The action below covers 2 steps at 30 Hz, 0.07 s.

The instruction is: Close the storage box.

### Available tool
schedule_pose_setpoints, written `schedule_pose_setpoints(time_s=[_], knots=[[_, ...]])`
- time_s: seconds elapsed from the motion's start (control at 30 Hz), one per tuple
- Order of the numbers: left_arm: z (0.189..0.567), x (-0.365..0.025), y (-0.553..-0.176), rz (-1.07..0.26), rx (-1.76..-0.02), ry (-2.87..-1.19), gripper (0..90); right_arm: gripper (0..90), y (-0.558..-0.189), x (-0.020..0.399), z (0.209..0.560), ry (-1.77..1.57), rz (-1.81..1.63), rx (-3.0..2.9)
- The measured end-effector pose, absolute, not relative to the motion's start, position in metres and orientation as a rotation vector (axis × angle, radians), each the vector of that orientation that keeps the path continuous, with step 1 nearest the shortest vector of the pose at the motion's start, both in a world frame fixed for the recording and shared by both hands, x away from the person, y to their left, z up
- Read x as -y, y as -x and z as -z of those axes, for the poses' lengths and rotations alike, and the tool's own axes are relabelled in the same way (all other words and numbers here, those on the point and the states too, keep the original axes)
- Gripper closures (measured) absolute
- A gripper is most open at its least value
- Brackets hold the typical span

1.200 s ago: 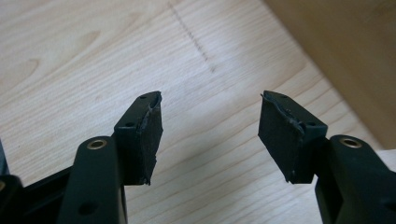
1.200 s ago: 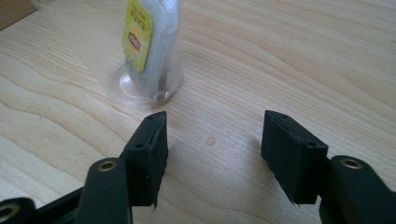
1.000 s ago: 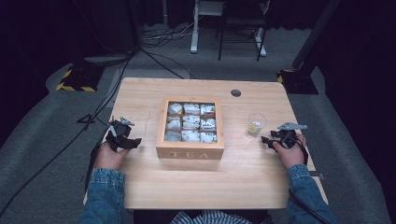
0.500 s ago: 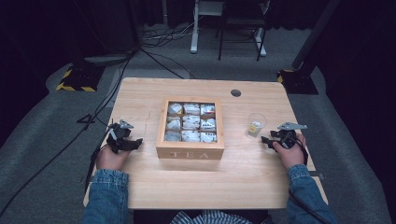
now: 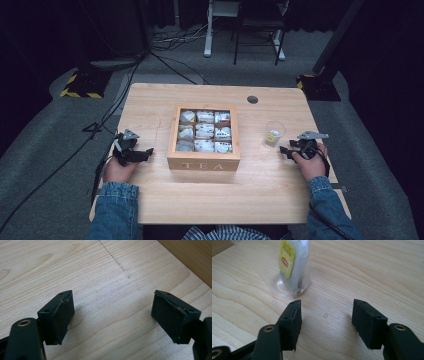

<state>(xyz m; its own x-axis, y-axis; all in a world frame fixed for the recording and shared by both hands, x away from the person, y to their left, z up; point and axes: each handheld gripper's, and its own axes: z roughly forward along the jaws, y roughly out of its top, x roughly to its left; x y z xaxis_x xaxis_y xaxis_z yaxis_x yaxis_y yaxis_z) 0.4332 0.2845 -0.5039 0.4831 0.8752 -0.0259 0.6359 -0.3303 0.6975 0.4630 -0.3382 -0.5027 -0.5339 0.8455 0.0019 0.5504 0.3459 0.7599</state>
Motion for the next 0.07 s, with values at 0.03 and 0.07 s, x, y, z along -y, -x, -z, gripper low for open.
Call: schedule_pose_setpoints(time_s=[0.03, 0.07], knots=[[0.5039, -0.2844, -0.4332, -0.474, -1.243, -2.079, 19.2, 41.5, -0.4630, 0.3382, 0.5027, -1.227, -1.025, -2.222], [0.5039, -0.2844, -0.4332, -0.474, -1.243, -2.079, 19.2, 41.3, -0.4630, 0.3382, 0.5027, -1.226, -1.025, -2.223]])
